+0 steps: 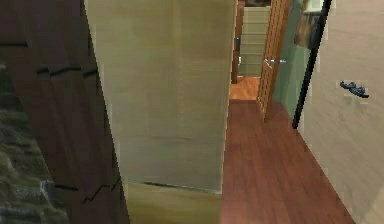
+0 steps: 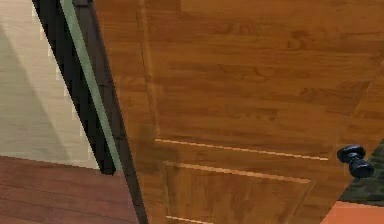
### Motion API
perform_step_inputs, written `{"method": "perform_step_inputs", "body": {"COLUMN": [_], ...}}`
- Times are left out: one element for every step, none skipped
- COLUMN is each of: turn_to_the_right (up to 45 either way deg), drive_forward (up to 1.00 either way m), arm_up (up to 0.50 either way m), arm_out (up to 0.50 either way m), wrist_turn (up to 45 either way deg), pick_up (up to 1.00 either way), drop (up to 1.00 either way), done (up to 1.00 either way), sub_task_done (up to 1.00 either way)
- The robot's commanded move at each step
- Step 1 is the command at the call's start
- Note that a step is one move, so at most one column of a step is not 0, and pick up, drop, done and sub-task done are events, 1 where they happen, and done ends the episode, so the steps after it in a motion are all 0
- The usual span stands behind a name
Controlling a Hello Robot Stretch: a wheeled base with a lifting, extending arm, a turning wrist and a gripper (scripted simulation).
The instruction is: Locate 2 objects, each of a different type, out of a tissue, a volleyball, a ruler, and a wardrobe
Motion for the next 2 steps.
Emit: {"method": "perform_step_inputs", "body": {"turn_to_the_right": [0.0, -45.0], "drive_forward": [0.00, 0.00], "arm_up": [0.00, 0.00], "arm_out": [0.00, 0.00], "wrist_turn": [0.0, 0.0], "pick_up": [0.00, 0.00], "drop": [0.00, 0.00], "done": [0.00, 0.00], "sub_task_done": [1.00, 0.00]}}
